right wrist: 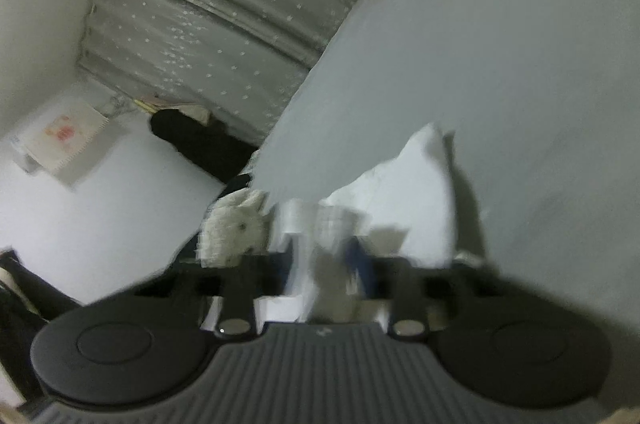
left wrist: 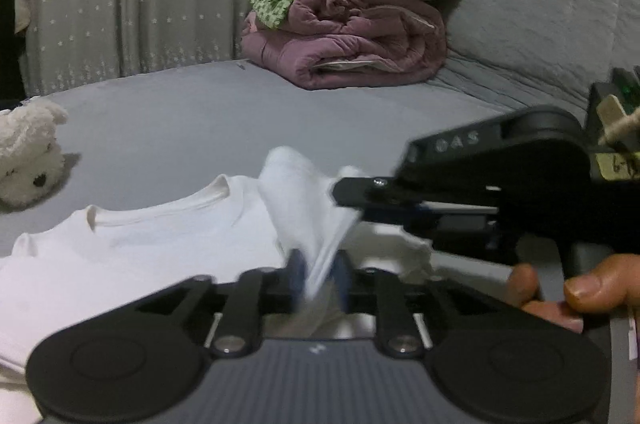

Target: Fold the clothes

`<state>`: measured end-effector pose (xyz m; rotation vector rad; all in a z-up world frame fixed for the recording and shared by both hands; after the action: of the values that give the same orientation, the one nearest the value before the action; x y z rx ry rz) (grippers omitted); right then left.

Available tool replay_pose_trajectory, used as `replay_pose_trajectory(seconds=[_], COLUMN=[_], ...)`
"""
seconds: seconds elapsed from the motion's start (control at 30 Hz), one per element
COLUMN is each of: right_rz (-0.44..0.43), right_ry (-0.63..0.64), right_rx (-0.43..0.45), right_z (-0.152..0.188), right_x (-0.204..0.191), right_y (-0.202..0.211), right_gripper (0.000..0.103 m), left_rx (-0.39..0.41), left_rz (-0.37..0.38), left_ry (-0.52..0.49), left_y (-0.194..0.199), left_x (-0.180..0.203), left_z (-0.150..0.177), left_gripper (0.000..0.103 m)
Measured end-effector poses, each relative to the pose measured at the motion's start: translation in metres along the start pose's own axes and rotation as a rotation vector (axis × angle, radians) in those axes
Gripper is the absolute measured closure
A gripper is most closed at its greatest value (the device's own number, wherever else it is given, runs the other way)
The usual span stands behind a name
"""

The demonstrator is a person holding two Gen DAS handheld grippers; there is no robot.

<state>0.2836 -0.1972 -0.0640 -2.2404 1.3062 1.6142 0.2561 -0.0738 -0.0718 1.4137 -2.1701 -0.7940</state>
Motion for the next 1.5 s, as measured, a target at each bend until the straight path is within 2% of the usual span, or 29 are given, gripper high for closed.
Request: replay_pose_trajectory(seconds=[0.13,0.17,0.2,0.23,0.33,0.43,0.5,0.53,0.57,0.63,0.7,0.77,0.83,0.9,0.97,1.03,1.1,1.13,1.2,1.23,1.27,1.37,1.4,1.5], right_rz=[0.073,0.095,0.127,0.164,0.237,0.244,0.229,0.225,0.225,0.224,0.193,0.154,0.152,0.139,0.114,0.123,0.16,0.18,0.218,0.23,0.241,0.286,0.305,0.369], right_ry=[0.054,0.059,0.073,0.091,0.221,0.336,0.373,0.389,0.394,0.389,0.354,0.313,0.314,0.319,0.303,0.314,0.359,0.387,0.435,0.446,0.454,0.478,0.485,0.542], right_rx=[0.081,0.092,0.084,0.068,-0.07,-0.23,-0.284,-0.292,-0.28,-0.231,-0.156,-0.07,-0.007,0.037,0.046,0.036,0.027,0.026,0.024,0.018,0.011,0.002,0.003,0.03], right_z=[-0.006,-0.007,-0.006,-0.005,0.004,0.02,0.024,0.024,0.022,0.014,0.004,-0.004,-0.007,-0.006,-0.001,0.003,0.008,0.009,0.01,0.01,0.011,0.011,0.011,0.015], right_x=[-0.004,-0.003,-0.003,-0.002,0.0,0.005,0.009,0.01,0.011,0.012,0.009,0.008,0.008,0.007,0.008,0.009,0.006,0.005,0.002,0.002,0.003,0.005,0.005,-0.001], right_y=[0.015,0.019,0.02,0.02,0.01,0.002,0.006,0.011,0.016,0.029,0.04,0.046,0.044,0.035,0.021,0.014,0.007,0.006,0.004,0.003,0.003,-0.001,-0.004,-0.005], right_gripper=[0.093,0.093,0.093,0.093,0.092,0.087,0.082,0.074,0.061,0.045,0.043,0.043,0.043,0.043,0.043,0.043,0.044,0.045,0.05,0.061,0.072,0.081,0.081,0.086], left_rx=[0.016,-0.003,-0.034,-0.068,-0.116,-0.116,-0.118,-0.121,-0.13,-0.159,-0.207,-0.219,-0.2,-0.121,-0.043,0.023,0.06,0.074,0.086,0.089,0.09,0.059,0.05,0.047], left_rz=[-0.007,-0.009,-0.014,-0.027,-0.059,-0.049,-0.054,-0.052,-0.035,0.011,0.068,0.08,0.096,0.085,0.016,-0.148,-0.328,-0.396,-0.478,-0.505,-0.495,-0.337,-0.288,-0.217], left_ry=[0.078,0.093,0.102,0.108,0.124,0.132,0.132,0.131,0.13,0.112,0.051,-0.028,-0.033,0.034,0.133,0.232,0.323,0.366,0.436,0.471,0.513,0.689,0.739,0.792], left_y=[0.004,0.001,-0.003,-0.009,-0.017,-0.011,-0.004,-0.001,0.002,0.007,0.012,0.022,0.034,0.048,0.06,0.07,0.078,0.081,0.081,0.08,0.075,0.055,0.05,0.044], left_x=[-0.022,-0.028,-0.032,-0.037,-0.047,-0.053,-0.057,-0.06,-0.061,-0.062,-0.056,-0.05,-0.05,-0.061,-0.083,-0.114,-0.147,-0.162,-0.188,-0.2,-0.211,-0.233,-0.239,-0.241], left_z=[-0.014,-0.017,-0.019,-0.021,-0.02,-0.012,-0.001,0.004,0.008,0.019,0.034,0.043,0.039,0.026,0.009,-0.002,-0.004,-0.002,0.009,0.015,0.023,0.046,0.053,0.057], left_gripper=[0.049,0.039,0.035,0.035,0.035,0.033,0.031,0.031,0.031,0.031,0.032,0.032,0.032,0.031,0.03,0.029,0.029,0.029,0.029,0.03,0.032,0.044,0.053,0.057])
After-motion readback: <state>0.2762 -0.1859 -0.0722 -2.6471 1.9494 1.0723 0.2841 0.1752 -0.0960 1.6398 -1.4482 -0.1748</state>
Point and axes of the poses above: each gripper's, at about its wrist camera, not at the fingertips, and y roughly against the way its jaws point, x to its right, z to its underside, the point moved 9 cm from there along -y, roughly the way its jaws point, and after that the axes turned 12 degrees about -x, right-handed, at the moved point
